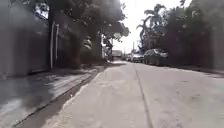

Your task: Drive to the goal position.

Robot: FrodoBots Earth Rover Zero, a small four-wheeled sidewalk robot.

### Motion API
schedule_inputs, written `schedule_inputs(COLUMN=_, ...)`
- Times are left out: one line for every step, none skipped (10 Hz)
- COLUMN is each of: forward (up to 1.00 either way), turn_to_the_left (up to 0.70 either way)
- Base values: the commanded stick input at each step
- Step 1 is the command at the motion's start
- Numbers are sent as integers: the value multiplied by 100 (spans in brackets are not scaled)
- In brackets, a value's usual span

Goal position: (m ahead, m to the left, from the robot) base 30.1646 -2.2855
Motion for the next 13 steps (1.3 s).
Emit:
schedule_inputs(forward=100, turn_to_the_left=-10)
schedule_inputs(forward=100, turn_to_the_left=-35)
schedule_inputs(forward=100, turn_to_the_left=-39)
schedule_inputs(forward=100, turn_to_the_left=-39)
schedule_inputs(forward=100, turn_to_the_left=-35)
schedule_inputs(forward=100, turn_to_the_left=-11)
schedule_inputs(forward=100, turn_to_the_left=0)
schedule_inputs(forward=100, turn_to_the_left=0)
schedule_inputs(forward=100, turn_to_the_left=0)
schedule_inputs(forward=100, turn_to_the_left=0)
schedule_inputs(forward=100, turn_to_the_left=0)
schedule_inputs(forward=100, turn_to_the_left=0)
schedule_inputs(forward=100, turn_to_the_left=0)
